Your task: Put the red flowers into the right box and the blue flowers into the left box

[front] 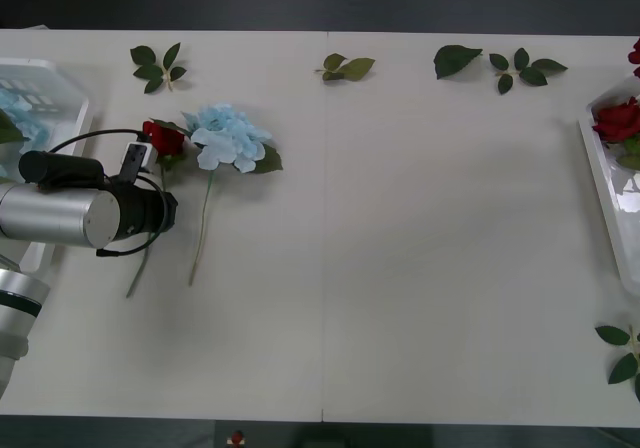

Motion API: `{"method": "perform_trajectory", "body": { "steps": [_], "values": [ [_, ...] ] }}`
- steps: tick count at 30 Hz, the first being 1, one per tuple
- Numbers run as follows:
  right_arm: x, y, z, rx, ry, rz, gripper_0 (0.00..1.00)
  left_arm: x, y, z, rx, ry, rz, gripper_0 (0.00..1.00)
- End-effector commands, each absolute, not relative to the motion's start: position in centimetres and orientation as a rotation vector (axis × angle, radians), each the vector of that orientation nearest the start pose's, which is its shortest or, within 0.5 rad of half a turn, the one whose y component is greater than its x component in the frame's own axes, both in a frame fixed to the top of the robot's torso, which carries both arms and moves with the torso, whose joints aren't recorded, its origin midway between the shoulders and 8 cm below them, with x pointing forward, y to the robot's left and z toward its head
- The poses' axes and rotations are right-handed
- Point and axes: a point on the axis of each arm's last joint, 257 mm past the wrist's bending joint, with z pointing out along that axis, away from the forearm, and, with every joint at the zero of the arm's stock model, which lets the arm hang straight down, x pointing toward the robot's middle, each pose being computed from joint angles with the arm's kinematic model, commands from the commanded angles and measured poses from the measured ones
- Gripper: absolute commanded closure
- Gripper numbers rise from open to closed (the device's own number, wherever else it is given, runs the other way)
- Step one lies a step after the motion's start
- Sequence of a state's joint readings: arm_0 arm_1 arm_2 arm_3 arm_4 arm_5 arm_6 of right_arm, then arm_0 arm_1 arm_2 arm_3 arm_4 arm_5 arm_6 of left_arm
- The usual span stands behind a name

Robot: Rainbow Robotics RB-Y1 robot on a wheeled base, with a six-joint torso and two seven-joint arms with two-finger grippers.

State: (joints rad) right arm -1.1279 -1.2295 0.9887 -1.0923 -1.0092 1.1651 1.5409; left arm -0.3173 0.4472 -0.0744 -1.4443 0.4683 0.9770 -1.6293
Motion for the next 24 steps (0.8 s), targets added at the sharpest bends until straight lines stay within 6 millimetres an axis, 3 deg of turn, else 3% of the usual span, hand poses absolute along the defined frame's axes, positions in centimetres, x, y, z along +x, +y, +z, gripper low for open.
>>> {"method": "perform_trajectory", "body": {
  "steps": [1, 6, 12, 14, 20, 22, 23, 24],
  "values": [
    [56.6, -58.1, -9.7, -0.187, 2.514, -0.802, 1.00, 56.3, 27.9, -29.4, 0.225, 2.314, -0.045, 1.00],
    [56.8, -61.9, -10.3, -0.177, 2.454, -0.931, 1.00, 56.3, 27.8, -24.6, 0.196, 2.270, -0.084, 1.00],
    [56.9, -65.4, -12.6, -0.083, 2.399, -0.967, 1.00, 54.3, 27.9, -18.2, 0.156, 2.247, -0.215, 1.00],
    [57.3, -65.9, -13.5, -0.074, 2.376, -0.974, 1.00, 53.5, 27.7, -16.3, 0.156, 2.233, -0.278, 1.00],
    [58.0, -64.7, -16.2, -0.028, 2.382, -0.915, 1.00, 51.0, 26.1, -10.9, 0.144, 2.115, -0.643, 1.00],
    [58.0, -64.5, -16.4, -0.027, 2.385, -0.911, 0.84, 50.1, 25.5, -9.7, 0.148, 2.066, -0.741, 1.00],
    [57.9, -64.4, -16.8, -0.041, 2.394, -0.916, 0.62, 49.5, 24.8, -8.8, 0.154, 2.020, -0.816, 1.00],
    [57.8, -64.5, -16.9, -0.045, 2.396, -0.918, 0.53, 49.3, 24.5, -8.5, 0.161, 2.000, -0.843, 1.00]
  ]
}}
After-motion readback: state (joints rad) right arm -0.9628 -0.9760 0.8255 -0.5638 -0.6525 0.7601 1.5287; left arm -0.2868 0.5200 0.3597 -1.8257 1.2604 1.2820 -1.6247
